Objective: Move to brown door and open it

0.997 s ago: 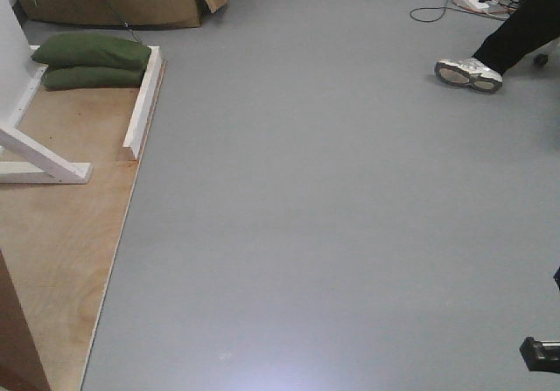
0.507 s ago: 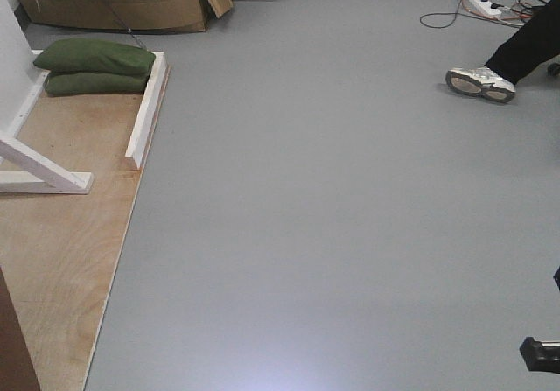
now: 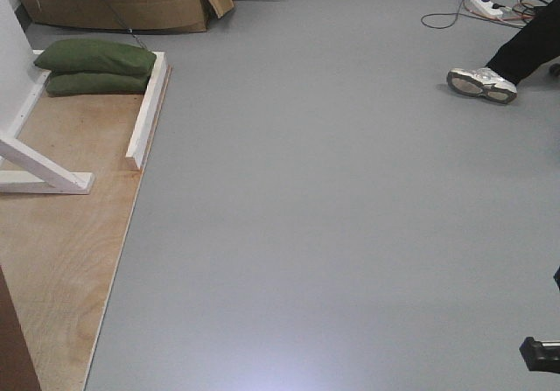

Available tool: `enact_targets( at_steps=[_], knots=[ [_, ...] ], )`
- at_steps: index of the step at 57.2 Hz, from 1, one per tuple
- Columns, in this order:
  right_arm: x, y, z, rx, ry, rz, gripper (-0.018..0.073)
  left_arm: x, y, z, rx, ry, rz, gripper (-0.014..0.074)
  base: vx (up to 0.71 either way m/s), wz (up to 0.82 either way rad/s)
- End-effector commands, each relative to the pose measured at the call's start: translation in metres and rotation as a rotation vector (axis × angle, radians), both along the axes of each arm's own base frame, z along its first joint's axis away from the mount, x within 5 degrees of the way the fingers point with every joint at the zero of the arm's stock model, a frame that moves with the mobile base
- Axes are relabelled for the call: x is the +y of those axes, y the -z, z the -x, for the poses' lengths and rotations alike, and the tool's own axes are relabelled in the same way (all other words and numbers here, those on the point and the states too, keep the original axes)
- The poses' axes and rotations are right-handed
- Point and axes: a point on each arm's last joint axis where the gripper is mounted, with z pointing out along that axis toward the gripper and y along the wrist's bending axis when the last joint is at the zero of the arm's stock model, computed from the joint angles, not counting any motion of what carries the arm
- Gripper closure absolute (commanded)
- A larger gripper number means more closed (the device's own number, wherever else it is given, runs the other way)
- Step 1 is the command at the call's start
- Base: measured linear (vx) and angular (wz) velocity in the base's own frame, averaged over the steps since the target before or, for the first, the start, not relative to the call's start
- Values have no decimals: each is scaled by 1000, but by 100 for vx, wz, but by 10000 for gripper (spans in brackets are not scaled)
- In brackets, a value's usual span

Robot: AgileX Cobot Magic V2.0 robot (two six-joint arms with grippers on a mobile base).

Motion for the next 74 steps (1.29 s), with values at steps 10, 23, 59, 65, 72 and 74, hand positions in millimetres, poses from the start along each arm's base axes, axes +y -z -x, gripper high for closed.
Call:
enact_targets(
  at_steps=[10,23,59,65,72,74],
  knots=[
    [0,-5,-2,-64,3,12,559,0,-21,3,-121,3,2,603,0,0],
    [0,-5,-2,-64,3,12,559,0,-84,-2,-122,0,4,603,0,0],
    [0,-5,-2,-64,3,12,559,28,-288,-57,-686,-157,134,603,0,0],
    [0,-5,-2,-64,3,12,559,48,-308,-50,-881,-266,266,603,0,0],
    [0,-5,-2,-64,3,12,559,72,-325,-44,-1077,-395,403,603,0,0],
    [0,-5,-2,-64,3,12,559,79,-329,-43,-1126,-433,437,603,0,0]
  ],
)
